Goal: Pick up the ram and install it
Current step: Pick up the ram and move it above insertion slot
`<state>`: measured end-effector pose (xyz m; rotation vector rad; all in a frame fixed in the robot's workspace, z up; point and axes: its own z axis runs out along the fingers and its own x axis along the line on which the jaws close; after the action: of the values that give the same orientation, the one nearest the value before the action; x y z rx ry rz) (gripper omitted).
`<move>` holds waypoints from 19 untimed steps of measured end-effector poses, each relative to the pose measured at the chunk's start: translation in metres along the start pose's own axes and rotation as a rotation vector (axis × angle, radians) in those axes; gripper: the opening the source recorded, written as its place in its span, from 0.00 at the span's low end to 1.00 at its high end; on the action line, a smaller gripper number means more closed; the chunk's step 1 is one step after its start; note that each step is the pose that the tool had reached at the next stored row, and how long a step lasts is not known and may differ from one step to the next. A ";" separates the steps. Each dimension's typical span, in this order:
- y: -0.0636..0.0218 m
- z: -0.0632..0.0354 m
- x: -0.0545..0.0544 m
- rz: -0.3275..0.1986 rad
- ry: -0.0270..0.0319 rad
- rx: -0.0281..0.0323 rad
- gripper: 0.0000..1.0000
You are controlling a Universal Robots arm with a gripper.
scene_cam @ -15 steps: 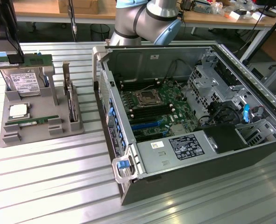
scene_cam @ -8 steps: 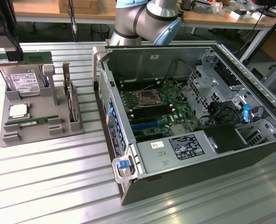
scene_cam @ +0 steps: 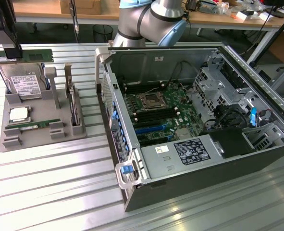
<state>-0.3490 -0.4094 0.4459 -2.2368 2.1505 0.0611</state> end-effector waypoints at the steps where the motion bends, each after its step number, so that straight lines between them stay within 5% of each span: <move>1: 0.0000 -0.0010 0.000 0.000 -0.0001 0.0001 0.13; 4: -0.0004 -0.0054 0.000 0.000 -0.0007 -0.0004 0.13; 9: -0.0096 -0.0050 0.000 0.000 -0.0011 -0.0096 0.13; 19: -0.0144 -0.0039 0.000 0.001 -0.0013 -0.0121 0.13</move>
<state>-0.3346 -0.4094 0.4498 -2.2419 2.1561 0.0758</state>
